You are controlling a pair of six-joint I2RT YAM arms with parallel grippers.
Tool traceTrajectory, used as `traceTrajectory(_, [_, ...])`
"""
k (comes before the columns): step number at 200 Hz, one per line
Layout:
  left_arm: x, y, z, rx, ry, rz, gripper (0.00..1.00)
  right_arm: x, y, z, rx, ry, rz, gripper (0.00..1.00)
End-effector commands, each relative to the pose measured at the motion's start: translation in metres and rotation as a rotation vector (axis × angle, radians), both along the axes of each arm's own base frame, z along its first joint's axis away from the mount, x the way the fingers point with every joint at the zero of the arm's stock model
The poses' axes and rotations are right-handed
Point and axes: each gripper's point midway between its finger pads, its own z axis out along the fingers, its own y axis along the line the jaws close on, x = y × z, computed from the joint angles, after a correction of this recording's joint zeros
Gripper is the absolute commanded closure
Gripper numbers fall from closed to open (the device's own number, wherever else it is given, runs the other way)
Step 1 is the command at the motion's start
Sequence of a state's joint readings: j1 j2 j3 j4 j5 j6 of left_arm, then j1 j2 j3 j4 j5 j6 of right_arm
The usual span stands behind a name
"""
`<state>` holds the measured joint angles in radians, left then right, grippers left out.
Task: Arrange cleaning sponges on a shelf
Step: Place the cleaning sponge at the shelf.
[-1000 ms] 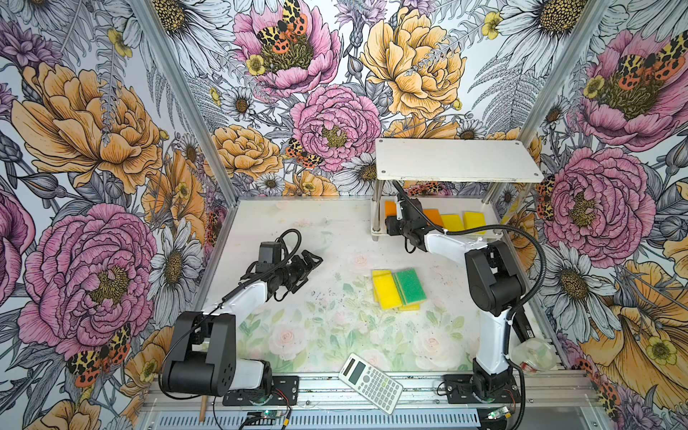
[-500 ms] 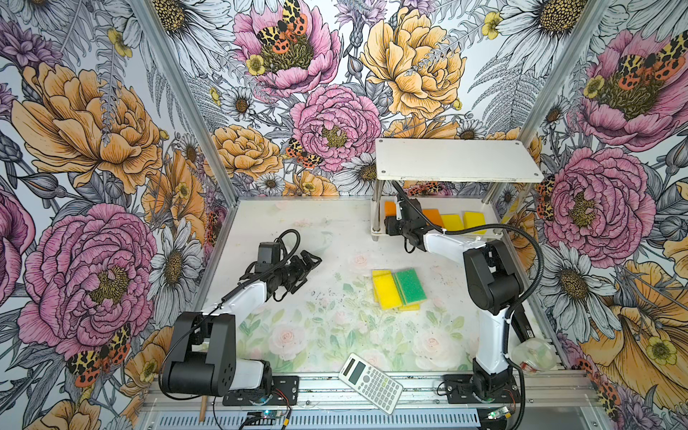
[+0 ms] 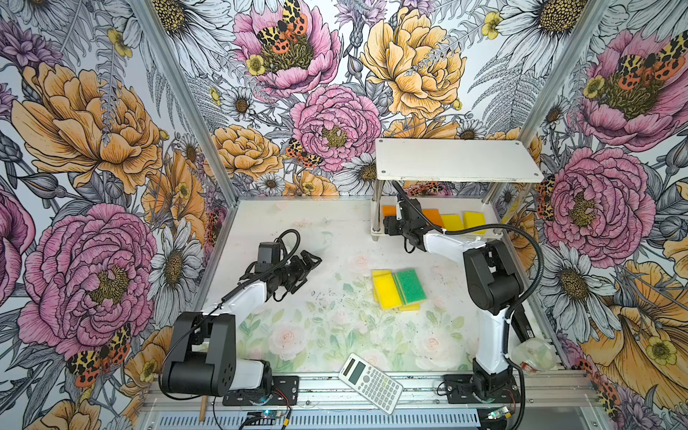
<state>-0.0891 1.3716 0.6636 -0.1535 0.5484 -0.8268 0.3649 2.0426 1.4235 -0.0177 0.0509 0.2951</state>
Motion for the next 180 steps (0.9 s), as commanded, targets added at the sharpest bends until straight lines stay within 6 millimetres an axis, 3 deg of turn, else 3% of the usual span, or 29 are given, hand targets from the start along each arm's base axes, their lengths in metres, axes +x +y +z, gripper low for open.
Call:
traceTrajectory(1, [0.001,0.0,0.005,-0.004,-0.024,-0.017,0.01,0.0,-0.002,0.028,0.029,-0.054,-0.008,0.26])
traceTrajectory(63, [0.003,-0.001,0.007,-0.011,-0.022,-0.022,0.01,-0.007,-0.003,0.046,0.039,-0.082,-0.002,0.23])
traceTrajectory(109, [0.006,-0.003,0.012,-0.013,-0.03,-0.028,0.01,-0.022,-0.004,0.062,0.057,-0.093,0.023,0.22])
traceTrajectory(180, [0.01,-0.012,0.019,-0.001,-0.046,-0.049,0.01,-0.081,0.0,0.081,0.089,-0.039,0.166,0.15])
